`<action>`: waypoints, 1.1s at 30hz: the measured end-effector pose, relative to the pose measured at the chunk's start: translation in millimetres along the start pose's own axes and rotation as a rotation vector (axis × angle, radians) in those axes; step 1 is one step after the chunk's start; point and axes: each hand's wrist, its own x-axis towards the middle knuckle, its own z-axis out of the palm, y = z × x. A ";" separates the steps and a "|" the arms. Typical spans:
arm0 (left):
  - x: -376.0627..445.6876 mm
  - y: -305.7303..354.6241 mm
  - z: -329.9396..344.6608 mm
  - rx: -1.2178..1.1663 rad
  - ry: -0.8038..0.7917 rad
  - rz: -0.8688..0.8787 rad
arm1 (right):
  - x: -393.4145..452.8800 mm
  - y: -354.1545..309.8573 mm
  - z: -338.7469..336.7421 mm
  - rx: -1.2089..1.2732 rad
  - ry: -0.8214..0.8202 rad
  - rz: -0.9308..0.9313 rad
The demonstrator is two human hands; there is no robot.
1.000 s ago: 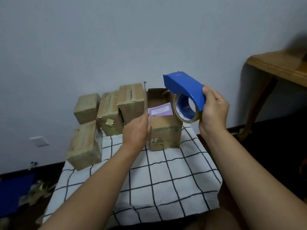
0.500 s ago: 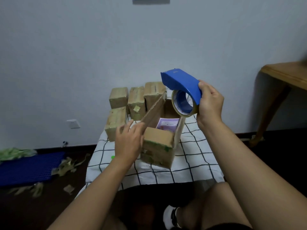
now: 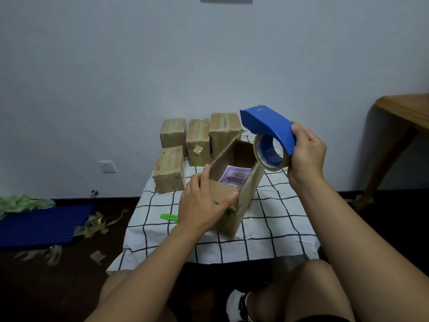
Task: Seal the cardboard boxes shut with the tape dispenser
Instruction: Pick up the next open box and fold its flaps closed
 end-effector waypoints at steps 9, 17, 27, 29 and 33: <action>4.1 14.1 15.8 0.151 0.039 -0.106 | 15.2 21.4 -15.3 0.056 0.051 0.047; 10.0 7.1 16.6 0.151 -0.044 -0.169 | 21.5 28.5 -17.1 0.079 0.067 0.055; 15.4 0.2 19.5 -0.309 0.008 -0.312 | 22.9 28.0 -12.6 0.106 0.052 0.056; 19.2 -2.9 16.6 -0.302 -0.018 -0.290 | 23.9 28.5 -11.5 0.113 0.052 0.057; 28.0 -4.0 14.2 0.009 -0.186 -0.196 | 25.3 31.7 -10.2 0.108 0.054 0.063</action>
